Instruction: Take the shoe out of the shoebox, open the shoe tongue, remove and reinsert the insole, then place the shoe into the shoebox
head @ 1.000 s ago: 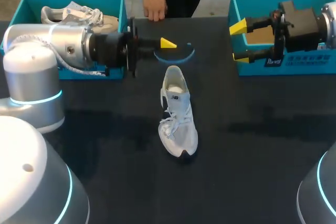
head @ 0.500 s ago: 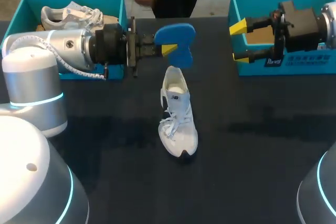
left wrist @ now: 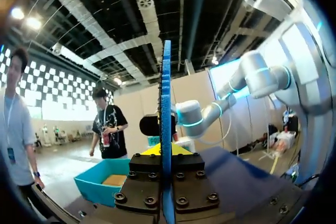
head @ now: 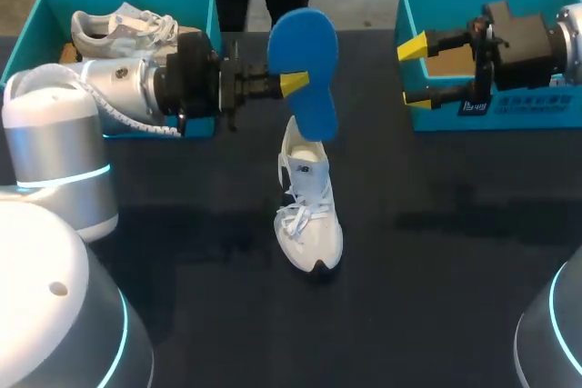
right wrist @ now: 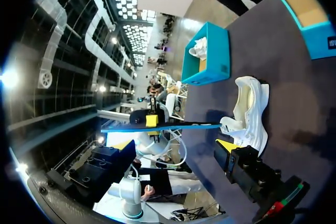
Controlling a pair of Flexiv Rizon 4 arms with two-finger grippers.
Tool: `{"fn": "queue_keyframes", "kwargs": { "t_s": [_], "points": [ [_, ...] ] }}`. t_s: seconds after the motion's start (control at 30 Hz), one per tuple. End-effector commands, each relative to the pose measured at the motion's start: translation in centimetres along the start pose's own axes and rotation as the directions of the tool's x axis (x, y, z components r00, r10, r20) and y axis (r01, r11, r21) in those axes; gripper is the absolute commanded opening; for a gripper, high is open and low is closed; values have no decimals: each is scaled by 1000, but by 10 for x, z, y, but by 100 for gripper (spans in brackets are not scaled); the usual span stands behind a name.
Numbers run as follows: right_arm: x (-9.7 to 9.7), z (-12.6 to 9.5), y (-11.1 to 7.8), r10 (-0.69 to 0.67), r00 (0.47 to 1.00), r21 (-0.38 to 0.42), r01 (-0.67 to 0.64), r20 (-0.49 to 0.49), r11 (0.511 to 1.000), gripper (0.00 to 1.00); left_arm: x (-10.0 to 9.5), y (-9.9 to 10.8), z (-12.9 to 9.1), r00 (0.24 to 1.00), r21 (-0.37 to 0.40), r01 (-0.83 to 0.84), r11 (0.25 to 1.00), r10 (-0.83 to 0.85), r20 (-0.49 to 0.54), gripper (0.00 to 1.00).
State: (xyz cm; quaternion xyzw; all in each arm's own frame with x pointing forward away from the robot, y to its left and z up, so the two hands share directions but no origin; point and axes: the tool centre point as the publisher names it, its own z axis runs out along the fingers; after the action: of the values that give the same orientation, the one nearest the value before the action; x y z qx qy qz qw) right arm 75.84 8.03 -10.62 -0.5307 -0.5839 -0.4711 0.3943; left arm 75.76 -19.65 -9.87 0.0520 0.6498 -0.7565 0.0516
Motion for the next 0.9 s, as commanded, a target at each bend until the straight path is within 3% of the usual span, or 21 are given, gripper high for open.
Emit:
{"fn": "queue_keyframes", "kwargs": {
  "t_s": [0.03, 0.13, 0.33, 0.5, 0.73, 0.9],
  "points": [
    [0, 1, 0, 0, 1000, 0, 0, 1, 1000, 100, 0, -4, -4, 929, -30, 364, 931, -365, -55, 0],
    [0, 1, 0, 0, 1000, 0, 0, 1, 1000, 100, 3, -3, -4, 875, -52, 475, 878, -478, -74, 0],
    [0, 1, 0, 0, 1000, 0, 0, 1, 1000, 100, 12, 5, -6, 700, -138, 699, 702, -711, -69, 0],
    [0, 1, 0, 0, 1000, 0, 0, 1, 1000, 100, 13, 7, -8, 549, -89, 831, 549, -836, -25, 0],
    [0, 1, 0, 0, 1000, 0, 0, 1, 1000, 100, 6, 3, -9, 391, -35, 919, 392, -920, -18, 0],
    [0, 1, 0, 0, 1000, 0, 0, 1, 1000, 100, 2, 2, -8, 368, -8, 930, 368, -930, -12, 0]
  ]
}}
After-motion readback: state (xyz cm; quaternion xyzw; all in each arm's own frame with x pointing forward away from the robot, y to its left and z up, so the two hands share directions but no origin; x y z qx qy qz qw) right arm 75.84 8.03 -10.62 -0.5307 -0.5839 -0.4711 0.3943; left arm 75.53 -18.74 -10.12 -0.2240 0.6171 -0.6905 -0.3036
